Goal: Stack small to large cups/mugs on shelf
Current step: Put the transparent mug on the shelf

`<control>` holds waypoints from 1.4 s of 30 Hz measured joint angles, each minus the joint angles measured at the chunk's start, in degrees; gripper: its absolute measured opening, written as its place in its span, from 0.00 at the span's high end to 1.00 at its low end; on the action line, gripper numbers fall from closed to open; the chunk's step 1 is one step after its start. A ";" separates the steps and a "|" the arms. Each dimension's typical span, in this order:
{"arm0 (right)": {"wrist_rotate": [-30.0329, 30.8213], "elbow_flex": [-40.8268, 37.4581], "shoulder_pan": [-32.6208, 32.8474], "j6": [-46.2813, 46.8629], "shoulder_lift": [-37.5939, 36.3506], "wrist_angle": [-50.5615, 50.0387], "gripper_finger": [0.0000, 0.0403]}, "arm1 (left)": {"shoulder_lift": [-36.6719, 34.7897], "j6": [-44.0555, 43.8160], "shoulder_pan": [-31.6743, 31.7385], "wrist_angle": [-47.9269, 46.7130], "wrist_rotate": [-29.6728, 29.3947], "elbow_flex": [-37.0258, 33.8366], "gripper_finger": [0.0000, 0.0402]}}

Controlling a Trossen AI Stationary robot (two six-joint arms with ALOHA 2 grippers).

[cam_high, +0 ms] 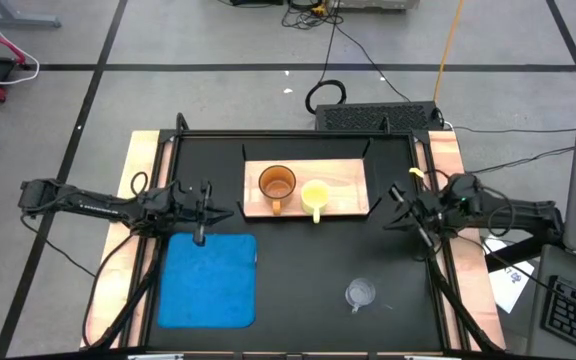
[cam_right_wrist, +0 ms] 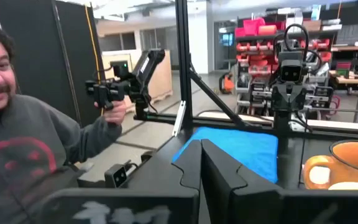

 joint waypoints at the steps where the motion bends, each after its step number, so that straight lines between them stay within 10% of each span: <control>1: 0.02 1.22 0.18 -0.52 0.54 -1.43 0.99 | 0.00 -0.08 0.00 0.00 0.00 0.00 0.95; 21: 0.48 23.46 1.42 -3.70 12.50 -20.30 0.42 | 0.00 -0.95 0.00 -0.09 -0.04 0.00 0.95; 42: 9.74 39.64 11.89 -9.98 28.40 -44.61 0.38 | 0.00 -0.89 0.00 -0.09 -0.18 0.00 0.95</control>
